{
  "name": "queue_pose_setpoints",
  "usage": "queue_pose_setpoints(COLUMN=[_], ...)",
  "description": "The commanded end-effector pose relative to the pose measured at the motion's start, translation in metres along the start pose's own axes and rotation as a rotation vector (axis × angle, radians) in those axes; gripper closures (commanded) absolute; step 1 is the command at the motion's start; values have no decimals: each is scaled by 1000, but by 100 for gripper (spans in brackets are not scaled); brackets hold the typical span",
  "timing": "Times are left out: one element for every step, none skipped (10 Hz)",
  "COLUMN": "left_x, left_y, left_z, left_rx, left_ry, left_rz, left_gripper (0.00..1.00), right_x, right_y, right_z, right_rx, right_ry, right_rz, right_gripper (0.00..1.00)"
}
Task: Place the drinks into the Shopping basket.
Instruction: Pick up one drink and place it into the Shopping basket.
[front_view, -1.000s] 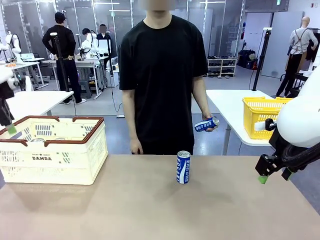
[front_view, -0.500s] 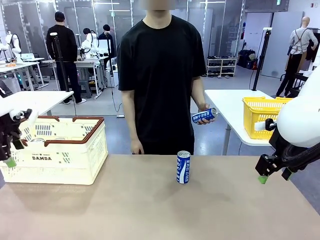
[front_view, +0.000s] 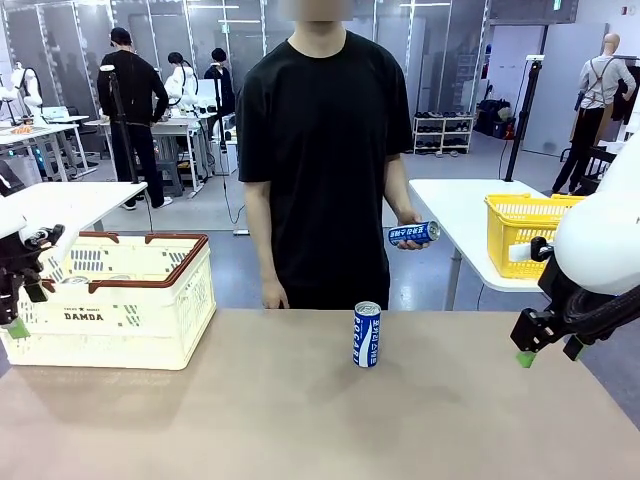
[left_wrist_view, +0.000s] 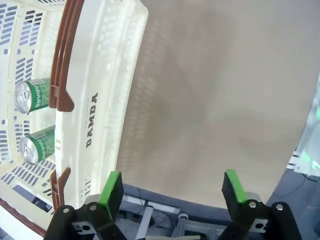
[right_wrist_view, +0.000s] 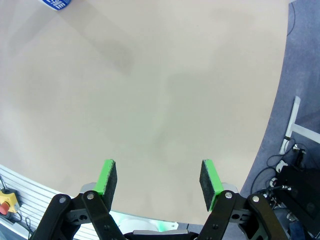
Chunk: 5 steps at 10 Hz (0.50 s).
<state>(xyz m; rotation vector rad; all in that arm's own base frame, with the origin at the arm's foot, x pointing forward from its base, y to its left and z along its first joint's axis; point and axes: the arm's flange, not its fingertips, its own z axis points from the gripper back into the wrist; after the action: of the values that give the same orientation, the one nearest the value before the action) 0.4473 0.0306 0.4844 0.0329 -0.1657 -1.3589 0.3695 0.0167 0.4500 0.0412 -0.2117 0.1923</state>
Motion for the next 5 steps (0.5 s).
queue_pose_setpoints(left_x=[2, 2, 0, 23, 47], left_y=[-2, -2, 0, -6, -16], left_z=[3, 3, 0, 5, 10], left_rx=[4, 4, 1, -1, 7], left_ry=[-20, -20, -1, -2, 2], left_rz=[21, 21, 3, -57, -113], left_gripper=[0, 0, 0, 0, 0], right_x=[-1, -1, -1, -1, -1], right_y=[-1, -1, -1, -1, -1], right_z=[1, 1, 1, 1, 1], right_rx=[0, 0, 0, 0, 0], right_ry=[-1, -1, -1, -1, -1], right_rz=[0, 0, 0, 0, 0], right_gripper=[16, 16, 16, 16, 16])
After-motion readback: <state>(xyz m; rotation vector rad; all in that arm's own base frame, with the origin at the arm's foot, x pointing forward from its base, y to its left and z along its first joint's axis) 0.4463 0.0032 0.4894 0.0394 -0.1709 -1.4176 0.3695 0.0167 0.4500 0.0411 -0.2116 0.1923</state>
